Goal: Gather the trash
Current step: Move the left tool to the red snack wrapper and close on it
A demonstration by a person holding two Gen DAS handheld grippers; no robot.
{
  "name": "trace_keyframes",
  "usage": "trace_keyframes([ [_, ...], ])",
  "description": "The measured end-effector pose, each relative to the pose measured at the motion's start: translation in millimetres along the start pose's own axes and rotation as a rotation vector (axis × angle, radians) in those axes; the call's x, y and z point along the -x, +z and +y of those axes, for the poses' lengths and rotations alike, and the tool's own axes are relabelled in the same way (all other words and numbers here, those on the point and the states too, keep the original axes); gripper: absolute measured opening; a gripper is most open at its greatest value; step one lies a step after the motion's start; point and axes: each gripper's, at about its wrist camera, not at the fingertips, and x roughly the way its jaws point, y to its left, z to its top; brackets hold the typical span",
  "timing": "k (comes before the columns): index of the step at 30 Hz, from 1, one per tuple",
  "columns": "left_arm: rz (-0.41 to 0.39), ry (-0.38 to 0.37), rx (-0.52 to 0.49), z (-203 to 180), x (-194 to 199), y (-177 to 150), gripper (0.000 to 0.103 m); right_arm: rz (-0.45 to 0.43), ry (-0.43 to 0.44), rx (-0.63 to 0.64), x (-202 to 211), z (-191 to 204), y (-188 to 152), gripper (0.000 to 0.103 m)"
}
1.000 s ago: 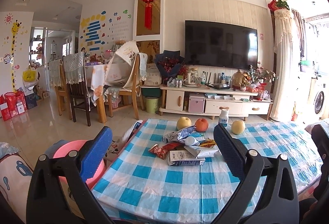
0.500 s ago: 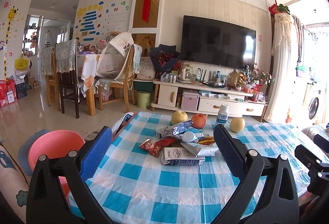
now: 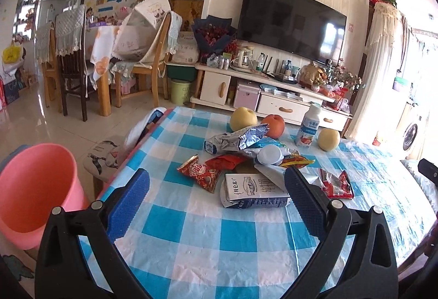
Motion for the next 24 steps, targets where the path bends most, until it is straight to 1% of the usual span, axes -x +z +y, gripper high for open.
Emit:
trace_keyframes([
  [4,0.045,0.051,0.011,17,-32,-5,0.099,0.075,-0.002,-0.027,-32,-12,11,0.099],
  [7,0.083,0.073,0.031,29,-59,-6,0.099,0.129,0.016,-0.009,-58,-13,19,0.099],
  [10,0.129,0.096,0.034,34,-85,-7,0.099,0.21,0.028,0.017,-92,-15,24,0.099],
  [14,0.176,0.09,0.087,35,-114,-4,0.099,0.322,0.002,0.006,-137,-27,24,0.099],
  [17,0.214,0.124,0.111,32,-134,-4,0.099,0.402,-0.022,-0.055,-168,-45,18,0.099],
  [19,0.247,0.147,0.136,30,-149,-4,0.098,0.455,-0.006,-0.143,-186,-57,13,0.099],
  [21,0.254,0.179,0.147,29,-157,-4,0.096,0.487,0.018,-0.204,-199,-62,10,0.099],
  [22,0.255,0.19,0.149,28,-161,-4,0.096,0.494,0.024,-0.206,-204,-60,10,0.099],
  [24,0.263,0.214,0.144,27,-167,-2,0.094,0.502,0.019,-0.165,-211,-50,11,0.098],
])
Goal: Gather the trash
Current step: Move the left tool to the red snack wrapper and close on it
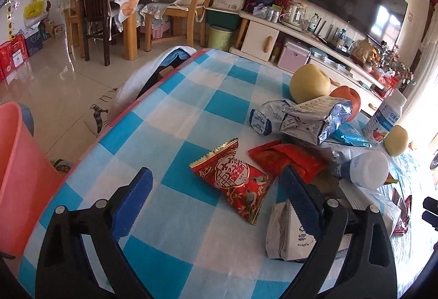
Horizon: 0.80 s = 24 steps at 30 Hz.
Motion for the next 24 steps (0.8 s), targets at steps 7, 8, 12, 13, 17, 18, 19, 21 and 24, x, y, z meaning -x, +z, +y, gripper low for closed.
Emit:
trace_keyframes([
  [7,0.073,0.049,-0.007,-3,-24,2,0.079,0.051,-0.111,0.171,-38,33,0,0.098],
  [8,0.073,0.046,-0.007,-3,-24,3,0.079,0.063,-0.127,0.186,-44,35,-1,0.099],
  [12,0.066,0.052,-0.031,-9,-25,4,0.073,0.068,-0.184,0.248,-60,42,-6,0.099],
  [13,0.064,0.046,-0.034,-10,-25,4,0.069,0.067,-0.191,0.253,-61,43,-7,0.099],
  [17,0.053,0.033,-0.053,-16,-24,3,0.061,0.069,-0.199,0.262,-63,43,-6,0.099],
  [18,0.047,0.032,-0.053,-16,-24,2,0.061,0.082,-0.192,0.258,-65,42,-6,0.099],
  [19,0.044,0.028,-0.05,-16,-23,1,0.06,0.09,-0.184,0.252,-66,42,-6,0.099],
  [21,0.045,0.006,-0.034,-13,-23,0,0.058,0.109,-0.165,0.237,-69,39,-6,0.099],
  [24,0.049,-0.029,-0.002,-7,-24,0,0.058,0.123,-0.148,0.216,-70,36,-4,0.099],
])
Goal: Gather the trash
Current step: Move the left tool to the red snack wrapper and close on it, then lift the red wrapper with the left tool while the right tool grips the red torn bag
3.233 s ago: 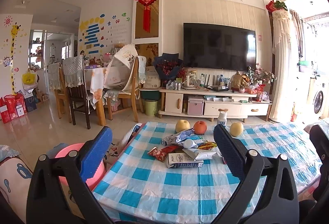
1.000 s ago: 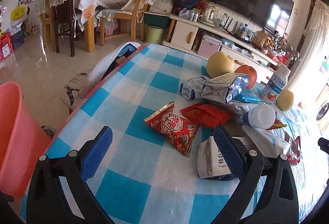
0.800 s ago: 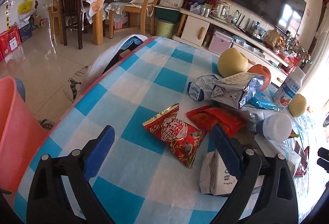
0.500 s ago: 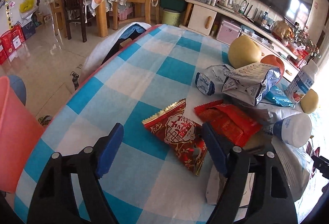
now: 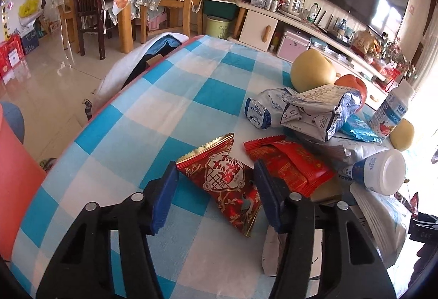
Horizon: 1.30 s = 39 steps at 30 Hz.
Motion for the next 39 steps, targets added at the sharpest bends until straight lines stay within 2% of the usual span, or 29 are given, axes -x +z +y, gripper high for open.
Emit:
trace_keyframes([
  [5,0.001,-0.034,0.01,2,-1,0,0.055,-0.016,-0.033,0.045,2,7,3,0.096],
  [9,-0.008,-0.051,0.001,4,2,1,0.05,-0.033,-0.015,0.051,8,9,5,0.08],
  [14,-0.01,-0.07,0.003,11,7,3,0.038,-0.034,0.018,0.045,12,6,5,0.073],
  [20,-0.004,-0.095,0.016,18,12,3,0.034,-0.046,0.062,0.054,23,14,4,0.064],
  [22,-0.001,-0.106,0.024,20,14,2,0.032,-0.065,0.075,0.06,30,16,4,0.056],
  [23,-0.001,-0.115,0.029,20,15,3,0.031,-0.075,0.081,0.06,35,16,4,0.047],
  [24,-0.003,-0.124,0.033,21,17,3,0.03,-0.08,0.07,0.059,38,15,4,0.014],
  [25,-0.005,-0.128,0.032,22,19,3,0.029,-0.085,0.068,0.052,40,12,4,0.013],
  [31,0.023,-0.158,0.042,25,18,3,0.03,-0.065,0.125,-0.009,39,-1,3,0.012],
  [32,0.029,-0.15,0.036,24,17,3,0.033,-0.06,0.138,-0.018,38,-3,3,0.015],
  [34,0.046,-0.13,-0.013,19,15,1,0.054,-0.052,0.153,-0.03,36,-8,2,0.018],
  [35,0.051,-0.126,-0.045,15,14,0,0.06,-0.043,0.162,-0.036,34,-11,2,0.036],
  [36,0.051,-0.12,-0.07,12,14,-1,0.069,-0.036,0.162,-0.05,32,-14,1,0.06],
  [37,0.046,-0.109,-0.098,8,15,-2,0.074,-0.032,0.158,-0.061,31,-16,0,0.067],
  [39,0.043,-0.078,-0.154,2,14,-3,0.079,-0.014,0.182,-0.075,26,-18,-1,0.07],
])
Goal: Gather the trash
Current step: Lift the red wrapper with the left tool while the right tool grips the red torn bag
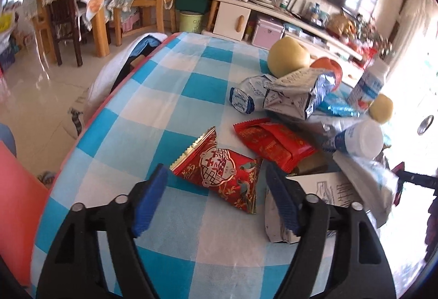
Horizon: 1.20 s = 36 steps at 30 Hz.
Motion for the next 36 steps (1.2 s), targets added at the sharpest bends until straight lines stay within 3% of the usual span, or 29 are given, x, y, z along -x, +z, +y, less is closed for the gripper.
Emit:
trace_keyframes([
  [3,0.024,0.019,-0.01,-3,-5,0,0.081,0.025,-0.003,-0.009,-8,1,0,0.083],
  [6,0.037,0.033,-0.007,-5,-8,0,0.082,0.038,0.04,0.004,-15,9,0,0.083],
  [11,0.04,0.074,0.011,-4,-11,3,0.082,0.008,0.037,0.03,-18,19,2,0.082],
  [18,0.041,0.096,0.04,-4,-16,6,0.081,-0.02,0.094,-0.006,-14,5,3,0.058],
  [22,0.052,0.14,0.002,-8,-19,7,0.081,-0.013,0.076,0.031,-11,9,3,0.053],
  [25,0.071,0.149,-0.011,-7,-22,5,0.081,0.0,0.087,0.037,-7,9,2,0.044],
  [26,0.072,0.148,-0.014,-7,-21,5,0.081,-0.002,0.07,0.048,-6,10,2,0.035],
  [27,0.07,0.15,-0.02,-7,-21,5,0.081,0.005,0.065,0.054,-6,10,1,0.034],
  [29,0.07,0.144,-0.025,-7,-21,4,0.071,0.017,0.069,0.046,-9,10,1,0.034],
  [31,0.058,0.143,-0.046,-11,-18,3,0.049,0.018,0.062,0.064,-7,14,0,0.033],
  [34,0.056,0.13,-0.056,-12,-17,2,0.034,0.01,0.04,0.088,-4,18,0,0.028],
  [36,0.058,0.12,-0.039,-8,-16,1,0.029,-0.004,0.018,0.103,1,21,-1,0.022],
])
